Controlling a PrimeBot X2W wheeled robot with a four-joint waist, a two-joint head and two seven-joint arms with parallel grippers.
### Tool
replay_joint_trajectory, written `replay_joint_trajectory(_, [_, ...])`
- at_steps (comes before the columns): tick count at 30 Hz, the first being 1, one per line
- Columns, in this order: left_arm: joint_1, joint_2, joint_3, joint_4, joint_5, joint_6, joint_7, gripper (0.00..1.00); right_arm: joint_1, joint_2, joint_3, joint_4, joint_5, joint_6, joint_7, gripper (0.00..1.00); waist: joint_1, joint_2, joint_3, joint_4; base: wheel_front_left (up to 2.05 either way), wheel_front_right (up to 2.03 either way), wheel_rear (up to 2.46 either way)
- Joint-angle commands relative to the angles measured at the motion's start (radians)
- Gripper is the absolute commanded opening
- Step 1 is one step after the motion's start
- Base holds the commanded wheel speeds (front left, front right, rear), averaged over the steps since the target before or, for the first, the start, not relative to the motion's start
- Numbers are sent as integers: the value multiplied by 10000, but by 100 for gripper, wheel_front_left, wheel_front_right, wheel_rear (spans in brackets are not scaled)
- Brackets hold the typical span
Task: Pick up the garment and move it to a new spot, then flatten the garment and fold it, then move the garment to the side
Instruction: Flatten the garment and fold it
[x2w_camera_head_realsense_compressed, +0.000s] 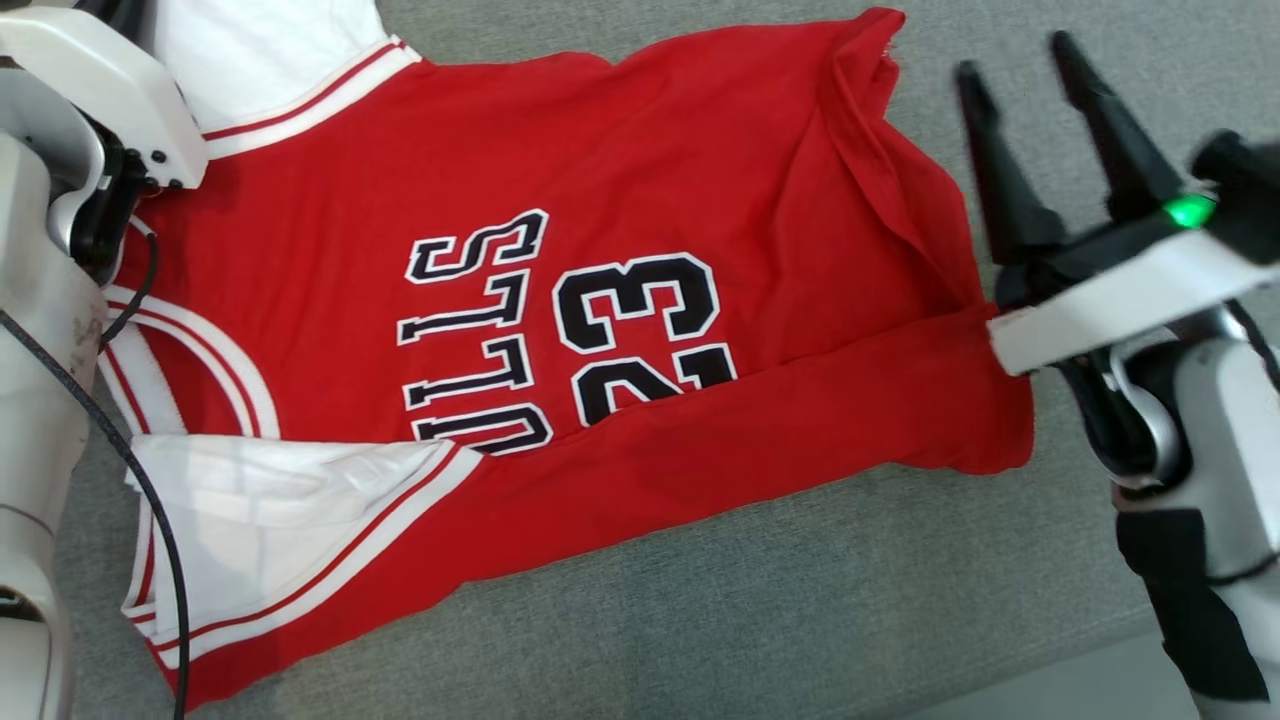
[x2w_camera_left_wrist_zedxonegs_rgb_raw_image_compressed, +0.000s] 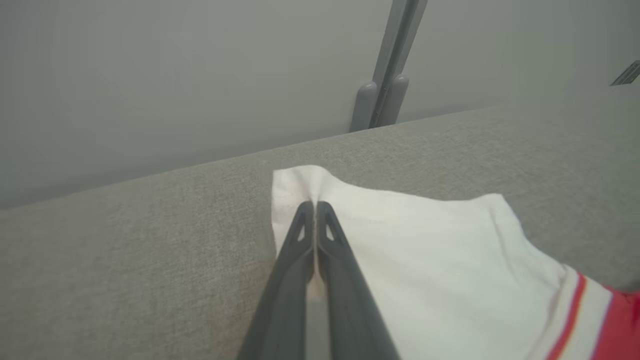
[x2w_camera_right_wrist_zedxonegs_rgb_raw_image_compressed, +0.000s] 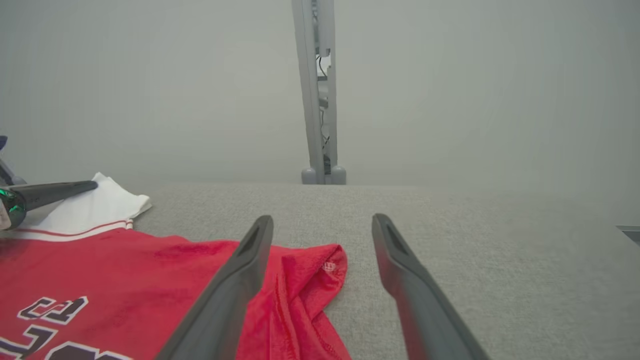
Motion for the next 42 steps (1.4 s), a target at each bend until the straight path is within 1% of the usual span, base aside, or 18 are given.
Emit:
replay_joint_trajectory(1, [-210, 1, -49, 72, -75, -3, -213, 0, -379, -98, 336, 395, 142, -1, 217, 100, 0, 0, -24, 138, 0, 0, 0])
replay_joint_trajectory(6, [-408, -242, -232, 434, 8, 0, -831, 0, -1760, -162, 1573, 2333, 559, -1, 802, 100, 0, 0, 9, 408, 0, 0, 0])
replay_joint_trajectory(12, [-649, -612, -480, 730, -2, -1, -1308, 0, -3022, -136, 2255, 4733, 358, -1, 1387, 100, 0, 0, 72, 729, 0, 0, 0])
replay_joint_trajectory(13, [-692, -643, -529, 736, -31, -1, -1347, 0, -3162, -100, 2288, 5007, 392, -1, 1435, 80, 0, 0, 74, 765, 0, 0, 0])
replay_joint_trajectory(14, [-724, -670, -584, 745, -63, -1, -1393, 0, -3288, -74, 2310, 5274, 424, -1, 1484, 56, 0, 0, 70, 790, 0, 0, 0])
replay_joint_trajectory(15, [-746, -695, -646, 735, -67, -1, -1431, 0, -3392, -48, 2333, 5475, 449, -1, 1483, 38, 0, 0, 63, 806, 0, 0, 0])
replay_joint_trajectory(16, [-769, -718, -705, 725, -83, -3, -1474, 0, -3487, -34, 2353, 5643, 461, -1, 1417, 11, 0, 0, 57, 817, 0, 0, 0])
replay_joint_trajectory(17, [-797, -730, -763, 717, -95, -2, -1504, 0, -3557, -37, 2287, 5811, 500, -1, 1332, 0, 0, 0, 50, 825, 0, 0, 0])
replay_joint_trajectory(20, [-854, -696, -934, 696, -173, -2, -1592, 0, -3703, -10, 1943, 6178, 612, -1, 932, 0, 0, 0, 13, 820, 0, 0, 0])
replay_joint_trajectory(24, [-845, -562, -1018, 563, -324, -2, -1774, 0, -3659, 77, 1564, 6350, 1092, -1, 458, 0, 0, 0, -83, 832, 0, 0, 0])
replay_joint_trajectory(29, [-710, -363, -1025, 72, -513, -1, -1983, 0, -3269, -109, 1570, 5845, 1879, -1, 119, 0, 0, 0, -269, 978, 0, 0, 0])
replay_joint_trajectory(31, [-563, -267, -965, -262, -572, -1, -2018, 0, -3086, -352, 1707, 5471, 2121, -1, 44, 0, 0, 0, -369, 1073, 0, 0, 0])
replay_joint_trajectory(36, [166, -22, -668, -1649, -679, 1, -2058, 0, -2289, -934, 1868, 4330, 2650, -1, -118, 0, 0, 0, -641, 1345, 0, 0, 0])
replay_joint_trajectory(39, [1025, 148, -364, -2913, -593, 181, -2049, 0, -1665, -1354, 1888, 3606, 2683, -1, -259, 0, 0, 0, -799, 1531, 0, 0, 0])
replay_joint_trajectory(42, [2209, 302, -147, -4465, -454, 472, -2048, 0, -981, -1759, 1877, 2909, 2332, -1, -504, 0, 0, 0, -954, 1705, 0, 0, 0])
